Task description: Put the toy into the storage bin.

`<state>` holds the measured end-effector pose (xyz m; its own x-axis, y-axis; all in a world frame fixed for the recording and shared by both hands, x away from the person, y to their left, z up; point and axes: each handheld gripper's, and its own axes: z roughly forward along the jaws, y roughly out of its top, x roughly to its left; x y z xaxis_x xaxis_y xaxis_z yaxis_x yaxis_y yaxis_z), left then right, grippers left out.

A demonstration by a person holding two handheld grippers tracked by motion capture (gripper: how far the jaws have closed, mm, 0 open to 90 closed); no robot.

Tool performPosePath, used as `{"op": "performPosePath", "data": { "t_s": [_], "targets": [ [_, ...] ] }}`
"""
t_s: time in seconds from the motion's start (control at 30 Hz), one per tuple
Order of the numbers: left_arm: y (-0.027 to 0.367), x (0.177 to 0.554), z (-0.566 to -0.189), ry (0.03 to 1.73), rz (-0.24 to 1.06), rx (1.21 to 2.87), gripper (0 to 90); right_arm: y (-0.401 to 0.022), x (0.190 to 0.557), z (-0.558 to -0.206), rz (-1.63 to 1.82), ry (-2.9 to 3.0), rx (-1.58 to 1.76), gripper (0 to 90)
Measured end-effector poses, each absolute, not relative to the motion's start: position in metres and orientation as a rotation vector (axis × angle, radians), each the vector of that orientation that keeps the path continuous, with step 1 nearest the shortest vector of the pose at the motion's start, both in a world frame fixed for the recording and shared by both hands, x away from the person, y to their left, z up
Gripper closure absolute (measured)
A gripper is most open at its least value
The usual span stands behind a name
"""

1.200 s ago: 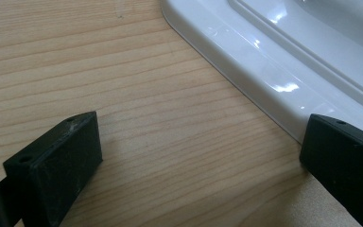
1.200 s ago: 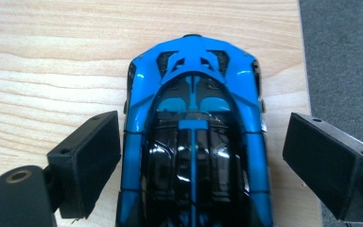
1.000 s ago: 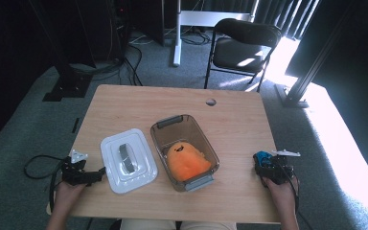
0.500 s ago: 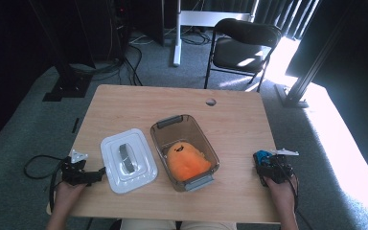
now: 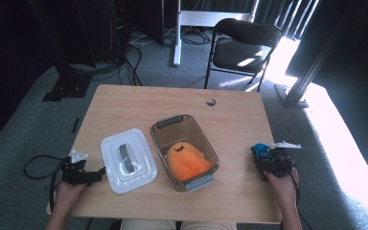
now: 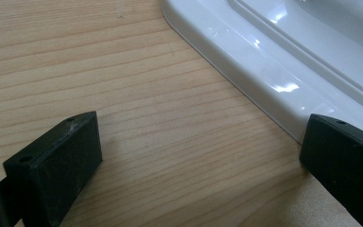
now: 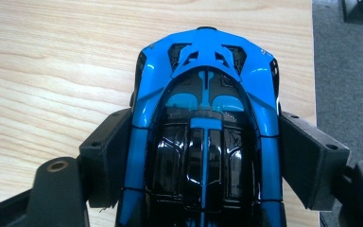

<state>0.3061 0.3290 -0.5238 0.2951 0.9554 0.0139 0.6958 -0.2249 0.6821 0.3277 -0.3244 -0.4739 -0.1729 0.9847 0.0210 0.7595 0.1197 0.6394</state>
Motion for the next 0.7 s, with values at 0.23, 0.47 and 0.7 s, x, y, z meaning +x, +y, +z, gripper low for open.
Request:
{"op": "performPosePath", "data": {
  "t_s": [0.23,0.47,0.7],
  "targets": [
    [0.329,0.306,-0.524,1.467,0.594,2.000,0.3,-0.321,0.328,-0.460,0.753,2.006,1.665,25.5],
    [0.329,0.306,-0.524,1.467,0.594,2.001,0.3,-0.311,0.331,-0.435,0.759,2.027,1.618,25.5],
    [0.329,0.306,-0.524,1.467,0.595,2.000,0.3,-0.297,0.335,-0.412,0.786,2.048,1.571,25.5]
  ]
}}
